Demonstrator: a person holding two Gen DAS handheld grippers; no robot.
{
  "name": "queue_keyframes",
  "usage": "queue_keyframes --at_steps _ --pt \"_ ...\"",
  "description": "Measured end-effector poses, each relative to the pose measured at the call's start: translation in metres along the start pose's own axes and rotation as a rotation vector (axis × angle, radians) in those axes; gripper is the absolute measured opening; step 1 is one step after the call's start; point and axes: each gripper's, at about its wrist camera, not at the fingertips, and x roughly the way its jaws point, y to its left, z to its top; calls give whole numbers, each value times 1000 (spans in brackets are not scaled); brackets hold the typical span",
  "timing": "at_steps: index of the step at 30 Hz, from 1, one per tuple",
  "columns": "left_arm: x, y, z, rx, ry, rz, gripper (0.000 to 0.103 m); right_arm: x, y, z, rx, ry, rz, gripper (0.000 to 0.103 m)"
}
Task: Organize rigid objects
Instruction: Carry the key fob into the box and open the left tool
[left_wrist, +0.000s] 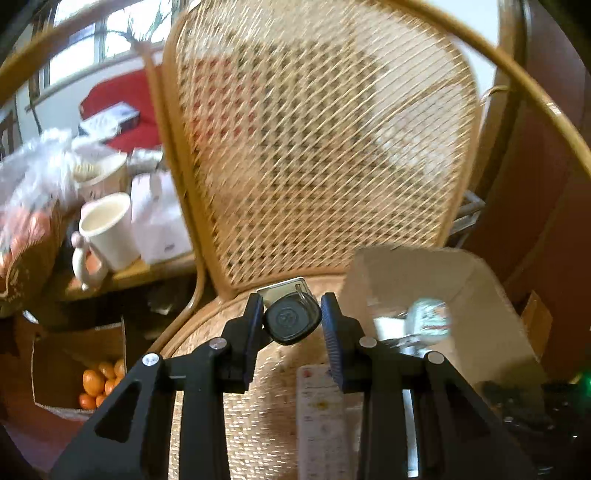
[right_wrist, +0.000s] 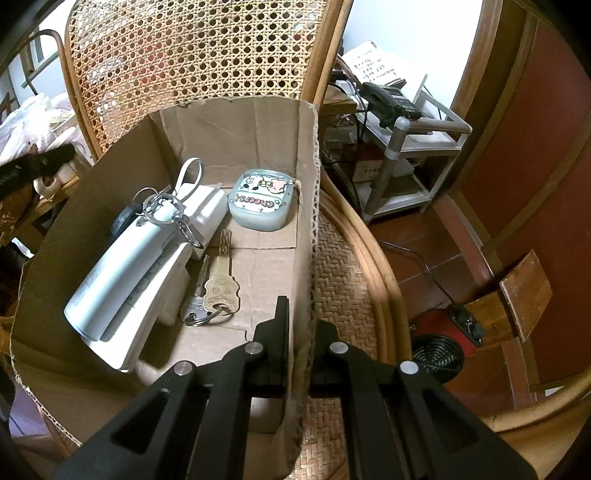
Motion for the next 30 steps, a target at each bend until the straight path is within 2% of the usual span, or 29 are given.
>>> queue_keyframes --at_steps 6,9,15,17,22,30 --pt "-47 -34 11 57 -164 -38 31 0 0 0 -1 0 0 7" --pt "-66 -53 12 92 -200 -83 31 0 0 0 -1 0 0 7" --pt "-75 -84 4 150 -142 -140 31 0 1 0 -3 0 2 7" --pt "-73 -92 -2 176 -110 -137 31 0 1 0 -4 0 2 7" --pt "-55 -93 -12 198 -58 -94 31 0 2 0 -3 -1 1 7" --pt "-43 -80 -19 183 5 -93 32 0 5 0 -6 -1 4 7"
